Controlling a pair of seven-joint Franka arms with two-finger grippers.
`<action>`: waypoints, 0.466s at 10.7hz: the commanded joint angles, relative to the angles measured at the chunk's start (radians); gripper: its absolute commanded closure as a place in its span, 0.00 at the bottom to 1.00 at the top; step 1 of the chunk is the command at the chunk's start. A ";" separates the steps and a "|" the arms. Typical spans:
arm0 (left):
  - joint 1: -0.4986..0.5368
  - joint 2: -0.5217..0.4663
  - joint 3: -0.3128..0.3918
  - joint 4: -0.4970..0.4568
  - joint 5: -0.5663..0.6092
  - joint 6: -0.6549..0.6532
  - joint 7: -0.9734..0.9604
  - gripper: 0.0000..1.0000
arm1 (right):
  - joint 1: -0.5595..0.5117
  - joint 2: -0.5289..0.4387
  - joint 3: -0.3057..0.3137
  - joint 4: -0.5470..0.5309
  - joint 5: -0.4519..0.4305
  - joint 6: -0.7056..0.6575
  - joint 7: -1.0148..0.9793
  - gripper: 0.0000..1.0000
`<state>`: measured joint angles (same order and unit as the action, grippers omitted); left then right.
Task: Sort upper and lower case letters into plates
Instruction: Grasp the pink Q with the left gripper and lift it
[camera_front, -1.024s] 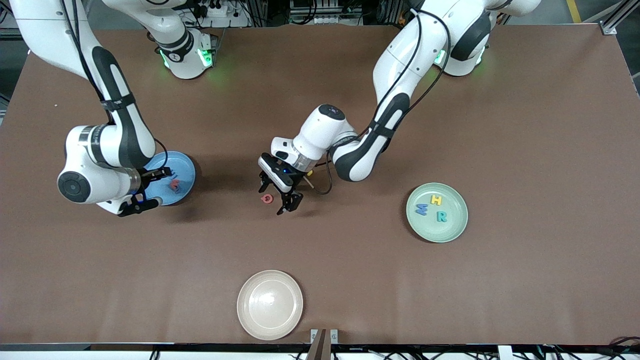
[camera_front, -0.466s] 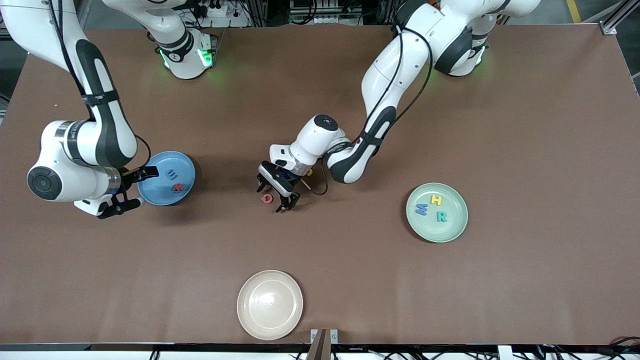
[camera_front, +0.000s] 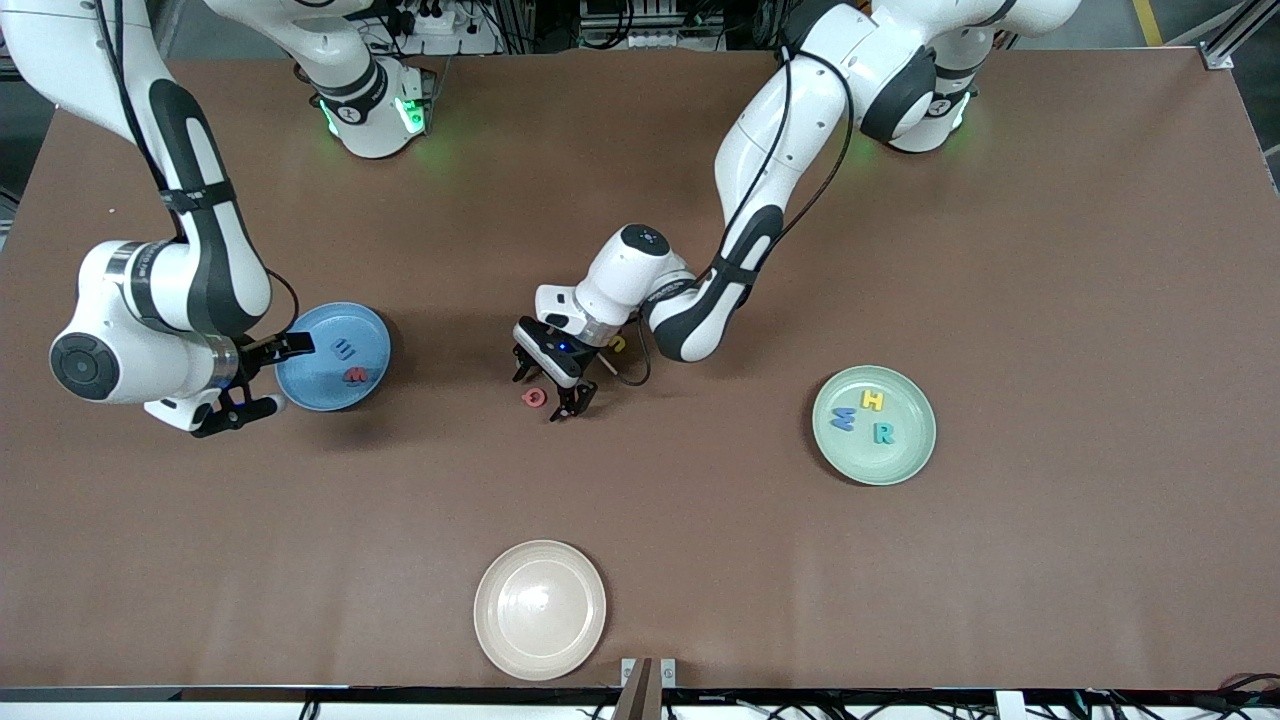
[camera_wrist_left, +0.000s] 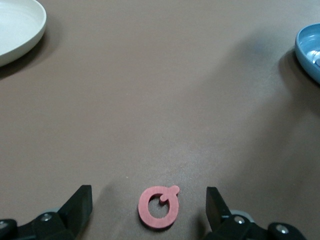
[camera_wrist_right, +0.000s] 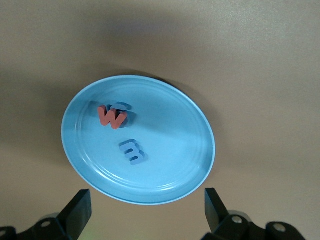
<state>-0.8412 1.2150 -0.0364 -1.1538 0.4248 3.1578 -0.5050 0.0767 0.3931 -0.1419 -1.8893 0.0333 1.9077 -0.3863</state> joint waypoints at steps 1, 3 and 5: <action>-0.038 0.037 0.039 0.051 -0.029 0.008 -0.017 0.14 | 0.000 -0.011 -0.005 -0.004 0.020 -0.009 -0.022 0.00; -0.038 0.038 0.046 0.051 -0.029 0.008 -0.017 0.32 | 0.000 -0.010 -0.005 -0.004 0.020 -0.009 -0.022 0.00; -0.038 0.038 0.046 0.051 -0.029 0.008 -0.017 0.40 | 0.000 -0.010 -0.005 -0.004 0.022 -0.007 -0.023 0.00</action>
<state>-0.8553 1.2170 -0.0213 -1.1537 0.4248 3.1578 -0.5057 0.0767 0.3931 -0.1419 -1.8893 0.0335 1.9077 -0.3869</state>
